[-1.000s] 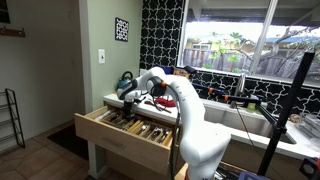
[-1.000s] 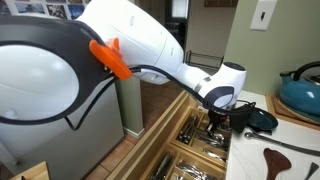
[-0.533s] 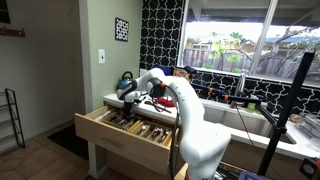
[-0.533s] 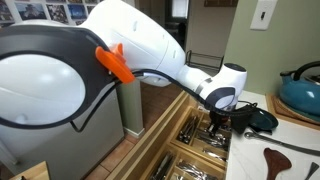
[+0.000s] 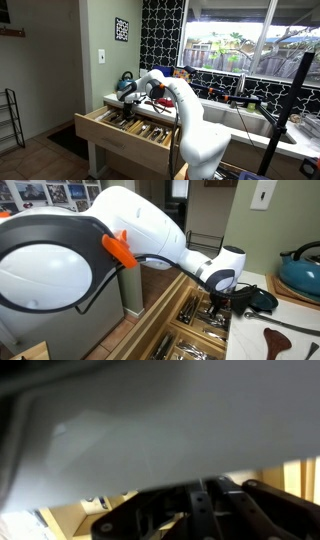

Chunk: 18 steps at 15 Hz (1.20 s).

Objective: Open the far left top drawer fully, pick up the silver spoon from the kitchen counter and put it in the top third cutlery slot from the left in the drawer

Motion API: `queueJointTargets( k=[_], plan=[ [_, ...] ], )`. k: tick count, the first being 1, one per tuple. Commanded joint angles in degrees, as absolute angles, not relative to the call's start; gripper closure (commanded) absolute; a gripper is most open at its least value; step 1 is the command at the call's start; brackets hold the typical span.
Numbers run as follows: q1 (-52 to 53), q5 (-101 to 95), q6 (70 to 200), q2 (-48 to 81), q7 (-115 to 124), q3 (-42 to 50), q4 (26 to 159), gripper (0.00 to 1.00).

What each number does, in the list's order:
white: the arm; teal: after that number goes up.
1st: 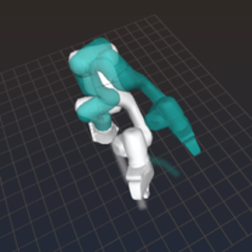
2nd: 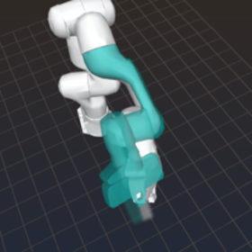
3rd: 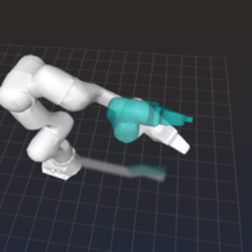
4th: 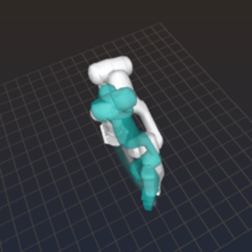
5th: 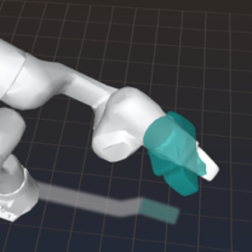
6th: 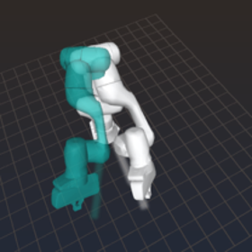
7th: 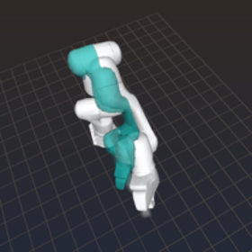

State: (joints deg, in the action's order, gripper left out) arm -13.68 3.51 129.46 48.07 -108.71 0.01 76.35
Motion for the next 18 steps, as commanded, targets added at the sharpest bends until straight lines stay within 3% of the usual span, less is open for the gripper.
queueJointTargets(
  k=[1, 2, 3, 4, 6, 13, 18],
  plan=[
    [-14.00, 1.44, 129.29, 50.25, -107.71, 0.01, 73.46, 0.98],
    [-14.03, 1.45, 129.33, 50.40, -107.61, -0.05, 73.24, 0.98],
    [-14.25, 1.87, 129.56, 50.55, -107.76, -0.44, 73.00, 0.68],
    [-14.48, 2.28, 129.73, 50.67, -107.96, -0.83, 72.74, 0.67],
    [-14.68, 2.62, 129.65, 50.93, -108.23, -1.20, 72.03, 0.53],
    [-16.47, 8.13, 128.22, 49.71, -107.68, -5.33, 71.12, 0.01],
    [-15.68, 11.73, 123.14, 46.48, -98.72, -5.54, 73.04, 0.00]
  ],
)
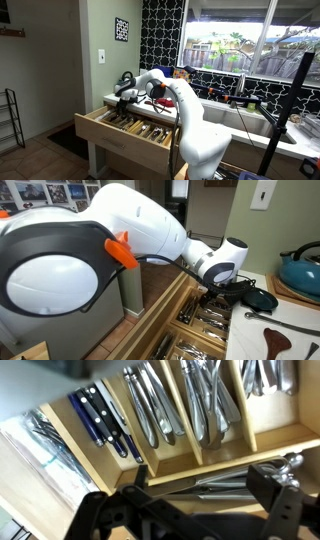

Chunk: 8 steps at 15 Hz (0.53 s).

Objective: Open the far left top drawer fully, pick up the silver spoon from the kitchen counter and put it in the top third cutlery slot from the left in the drawer

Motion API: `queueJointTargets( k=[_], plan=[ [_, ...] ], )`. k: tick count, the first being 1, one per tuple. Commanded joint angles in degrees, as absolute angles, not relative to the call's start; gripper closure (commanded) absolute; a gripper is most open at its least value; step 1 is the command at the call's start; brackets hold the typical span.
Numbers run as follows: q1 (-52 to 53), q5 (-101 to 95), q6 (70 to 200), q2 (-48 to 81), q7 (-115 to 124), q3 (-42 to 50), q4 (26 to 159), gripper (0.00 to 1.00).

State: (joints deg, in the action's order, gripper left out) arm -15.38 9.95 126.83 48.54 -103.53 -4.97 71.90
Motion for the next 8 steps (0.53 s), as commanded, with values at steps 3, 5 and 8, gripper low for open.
queueJointTargets(
  k=[3, 5, 8],
  plan=[
    [-14.74, 12.00, 119.36, 43.92, -91.42, -4.97, 74.81, 0.00],
    [-14.02, 11.79, 116.83, 41.96, -85.64, -4.40, 76.40, 0.00],
    [-13.09, 11.40, 115.01, 39.14, -78.00, -4.03, 79.37, 0.00]
  ],
)
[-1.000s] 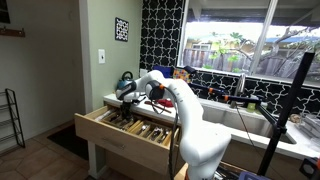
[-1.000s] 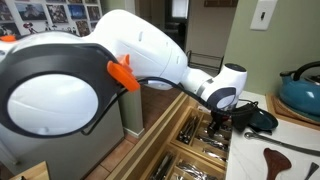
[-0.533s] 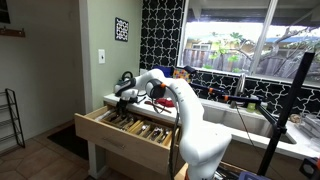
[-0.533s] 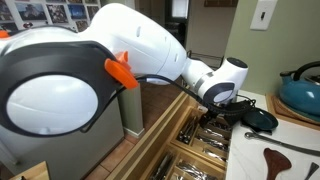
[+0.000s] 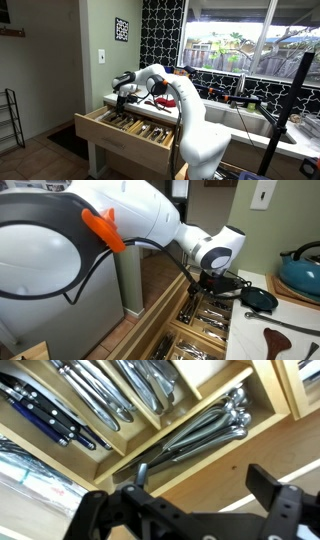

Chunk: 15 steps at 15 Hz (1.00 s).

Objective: Open the far left top drawer fully, pick up the silver spoon from the kitchen counter and put it in the top third cutlery slot from the left in the drawer

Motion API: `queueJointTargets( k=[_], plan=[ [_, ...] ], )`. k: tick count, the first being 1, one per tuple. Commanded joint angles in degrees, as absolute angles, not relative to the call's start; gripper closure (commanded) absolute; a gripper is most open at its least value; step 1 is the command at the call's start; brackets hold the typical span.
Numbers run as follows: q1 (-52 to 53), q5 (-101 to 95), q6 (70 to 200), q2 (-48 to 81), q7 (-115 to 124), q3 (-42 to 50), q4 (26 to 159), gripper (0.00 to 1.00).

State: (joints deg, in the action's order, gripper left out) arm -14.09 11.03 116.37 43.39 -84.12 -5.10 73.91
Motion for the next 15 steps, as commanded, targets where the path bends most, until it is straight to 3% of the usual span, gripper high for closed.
queueJointTargets(
  k=[1, 15],
  plan=[
    [-12.52, 10.75, 114.65, 37.95, -75.32, -3.63, 80.91, 0.00],
    [-9.79, 5.32, 116.17, 19.79, -43.36, 1.17, 104.55, 0.00]
  ],
)
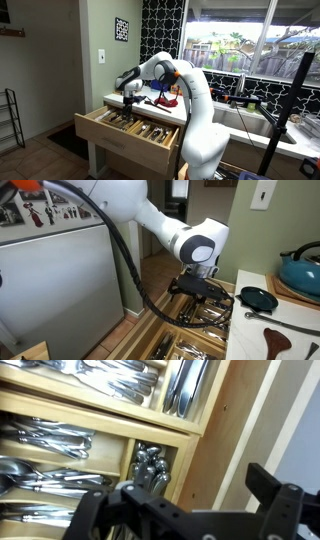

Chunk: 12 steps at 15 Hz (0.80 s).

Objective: Open the far left top drawer fully, pick up the silver spoon from the kitchen counter and put it in the top third cutlery slot from the left in the drawer

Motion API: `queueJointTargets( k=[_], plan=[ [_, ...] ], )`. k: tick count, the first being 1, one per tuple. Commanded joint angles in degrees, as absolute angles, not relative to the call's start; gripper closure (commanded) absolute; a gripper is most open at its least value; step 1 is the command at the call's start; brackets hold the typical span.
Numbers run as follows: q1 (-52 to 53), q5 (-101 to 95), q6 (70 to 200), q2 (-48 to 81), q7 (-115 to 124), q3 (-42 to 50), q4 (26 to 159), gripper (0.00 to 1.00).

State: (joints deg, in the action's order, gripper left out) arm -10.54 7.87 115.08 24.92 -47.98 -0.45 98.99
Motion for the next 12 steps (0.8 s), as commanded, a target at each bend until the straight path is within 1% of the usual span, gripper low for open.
queueJointTargets(
  k=[1, 3, 8, 12],
  plan=[
    [-9.68, 3.91, 116.65, 18.88, -42.42, 1.55, 105.24, 0.00],
    [-10.13, 2.56, 116.51, 16.52, -44.12, 1.40, 106.37, 0.00],
    [-9.46, -0.95, 115.22, 11.81, -38.49, 2.59, 108.12, 0.00],
    [-9.81, 1.24, 116.61, 7.79, -33.56, 3.06, 110.71, 0.00]
  ],
)
